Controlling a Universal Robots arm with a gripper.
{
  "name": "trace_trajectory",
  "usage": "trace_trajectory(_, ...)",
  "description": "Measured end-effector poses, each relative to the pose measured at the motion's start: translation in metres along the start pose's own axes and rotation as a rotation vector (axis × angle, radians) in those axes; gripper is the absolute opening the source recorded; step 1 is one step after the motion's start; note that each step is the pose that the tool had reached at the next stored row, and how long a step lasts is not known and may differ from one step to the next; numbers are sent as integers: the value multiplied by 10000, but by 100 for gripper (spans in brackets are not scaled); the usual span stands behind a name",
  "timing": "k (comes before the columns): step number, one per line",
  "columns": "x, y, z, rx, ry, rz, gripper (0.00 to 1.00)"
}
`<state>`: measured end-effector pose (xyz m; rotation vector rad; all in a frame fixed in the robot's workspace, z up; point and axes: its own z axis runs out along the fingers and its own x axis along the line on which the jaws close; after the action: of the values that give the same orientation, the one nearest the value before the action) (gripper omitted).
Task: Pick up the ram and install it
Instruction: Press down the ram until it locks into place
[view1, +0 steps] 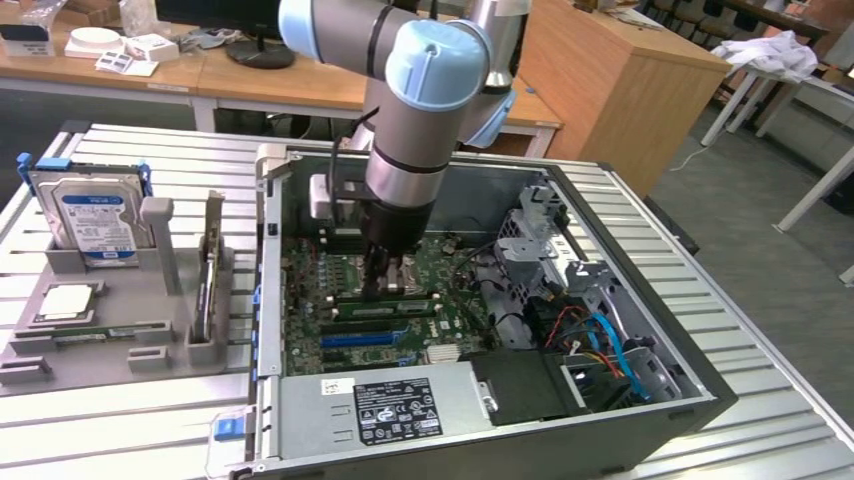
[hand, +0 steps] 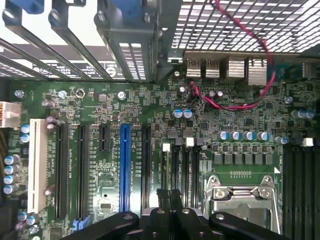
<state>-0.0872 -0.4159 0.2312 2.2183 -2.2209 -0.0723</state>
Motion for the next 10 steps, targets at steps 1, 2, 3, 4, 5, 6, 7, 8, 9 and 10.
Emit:
trace_trajectory(1, -1, 1, -23, 0, 4, 0, 11)
trace_trajectory(2, -1, 2, -47, -1, 7, 1, 11)
trace_trajectory(3, -2, 3, -74, 0, 11, 2, 11)
trace_trajectory(4, -3, 4, -101, 0, 15, 1, 11)
trace_trajectory(5, -4, 5, -128, 0, 19, 1, 11)
trace_trajectory(6, -5, 5, -158, 0, 24, 1, 11)
trace_trajectory(7, -6, 6, -186, -1, 30, 2, 11)
trace_trajectory(8, -6, 7, -215, -1, 40, 3, 11)
trace_trajectory(9, -7, 8, -246, -1, 48, 2, 11)
trace_trajectory(10, -8, 9, -275, -1, 54, 3, 11)
